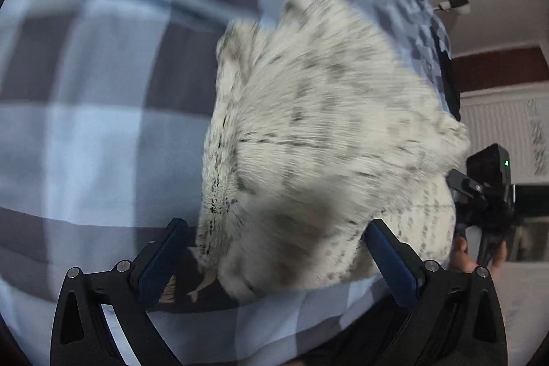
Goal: Fold small clothes
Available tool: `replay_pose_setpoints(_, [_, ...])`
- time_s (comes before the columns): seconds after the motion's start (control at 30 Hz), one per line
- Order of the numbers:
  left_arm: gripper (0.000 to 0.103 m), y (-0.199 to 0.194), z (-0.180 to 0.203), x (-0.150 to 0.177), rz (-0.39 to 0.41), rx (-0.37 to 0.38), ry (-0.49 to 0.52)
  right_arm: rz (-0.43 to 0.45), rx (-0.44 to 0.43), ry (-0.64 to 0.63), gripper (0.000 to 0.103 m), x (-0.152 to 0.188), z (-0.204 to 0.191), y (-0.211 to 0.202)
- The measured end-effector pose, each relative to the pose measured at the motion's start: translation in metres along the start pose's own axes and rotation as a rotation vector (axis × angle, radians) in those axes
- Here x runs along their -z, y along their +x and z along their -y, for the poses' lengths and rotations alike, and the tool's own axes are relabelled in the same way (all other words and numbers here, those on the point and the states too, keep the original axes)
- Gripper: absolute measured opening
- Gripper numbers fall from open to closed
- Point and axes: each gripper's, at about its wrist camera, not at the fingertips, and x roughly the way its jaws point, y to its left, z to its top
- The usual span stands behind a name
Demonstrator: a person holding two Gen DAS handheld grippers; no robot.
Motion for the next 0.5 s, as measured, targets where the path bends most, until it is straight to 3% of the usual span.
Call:
replay_pose_setpoints(0.1, [0.103,0.02,-0.015,-0.006,-0.054,0.095,-0.076,-0.046,-0.061,0.023,0.102,-0.002,0.003,0.012])
replay_pose_setpoints(0.23, [0.103,0.035,-0.022,-0.011,-0.07,0.16,-0.116,-0.086,-0.122,0.052,0.102,0.004,0.005,0.028])
replay_pose_setpoints(0.37, [0.103,0.043,-0.02,-0.013,-0.064,0.16,-0.14,-0.086,-0.138,0.049,0.102,0.008,0.003,0.034])
replay_pose_setpoints(0.43, [0.097,0.043,-0.015,-0.011,-0.056,0.147,-0.135,-0.096,-0.135,0.022,0.102,0.009,-0.002,0.035])
replay_pose_setpoints(0.5, [0.073,0.041,-0.007,-0.01,-0.043,0.148,-0.11,-0.087,-0.107,-0.042,0.098,0.016,-0.013,0.034])
